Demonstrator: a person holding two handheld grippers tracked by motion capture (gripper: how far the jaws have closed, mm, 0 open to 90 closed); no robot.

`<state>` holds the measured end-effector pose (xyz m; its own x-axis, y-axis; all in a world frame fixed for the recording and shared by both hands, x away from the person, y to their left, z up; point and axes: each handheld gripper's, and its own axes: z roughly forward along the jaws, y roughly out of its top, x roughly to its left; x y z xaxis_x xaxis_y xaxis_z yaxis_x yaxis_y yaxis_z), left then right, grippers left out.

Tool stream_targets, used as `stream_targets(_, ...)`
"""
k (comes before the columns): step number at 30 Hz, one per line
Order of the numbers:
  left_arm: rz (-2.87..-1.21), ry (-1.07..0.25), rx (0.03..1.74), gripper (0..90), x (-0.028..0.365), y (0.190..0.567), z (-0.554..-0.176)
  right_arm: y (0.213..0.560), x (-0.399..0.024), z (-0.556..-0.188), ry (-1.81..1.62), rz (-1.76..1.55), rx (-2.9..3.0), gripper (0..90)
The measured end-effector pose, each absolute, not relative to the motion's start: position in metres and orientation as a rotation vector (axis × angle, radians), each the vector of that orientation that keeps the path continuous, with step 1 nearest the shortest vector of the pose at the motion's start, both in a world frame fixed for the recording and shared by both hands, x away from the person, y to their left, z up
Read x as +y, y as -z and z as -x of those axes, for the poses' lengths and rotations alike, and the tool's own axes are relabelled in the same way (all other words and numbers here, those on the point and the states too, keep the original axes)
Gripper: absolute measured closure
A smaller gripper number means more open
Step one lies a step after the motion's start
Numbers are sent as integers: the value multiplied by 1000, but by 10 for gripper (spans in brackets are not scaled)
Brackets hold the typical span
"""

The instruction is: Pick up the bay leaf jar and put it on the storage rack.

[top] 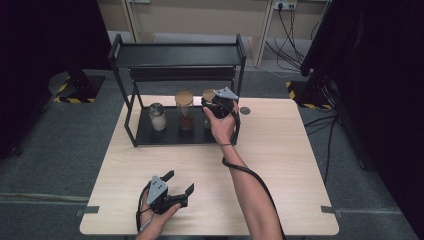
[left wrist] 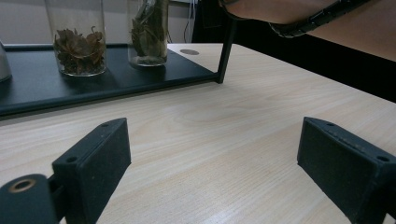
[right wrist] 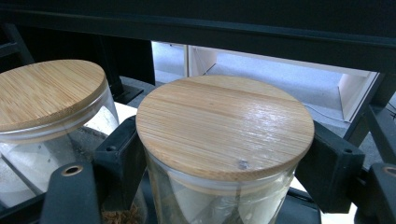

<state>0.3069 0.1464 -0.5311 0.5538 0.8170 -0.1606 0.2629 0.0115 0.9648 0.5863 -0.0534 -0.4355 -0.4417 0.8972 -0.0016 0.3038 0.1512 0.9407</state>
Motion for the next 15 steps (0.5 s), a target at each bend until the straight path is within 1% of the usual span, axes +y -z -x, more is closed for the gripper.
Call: stream_targets(15, -1547, -554, 952, 90, 146, 531, -307, 438, -50, -584, -1289, -1137, 1845, 248)
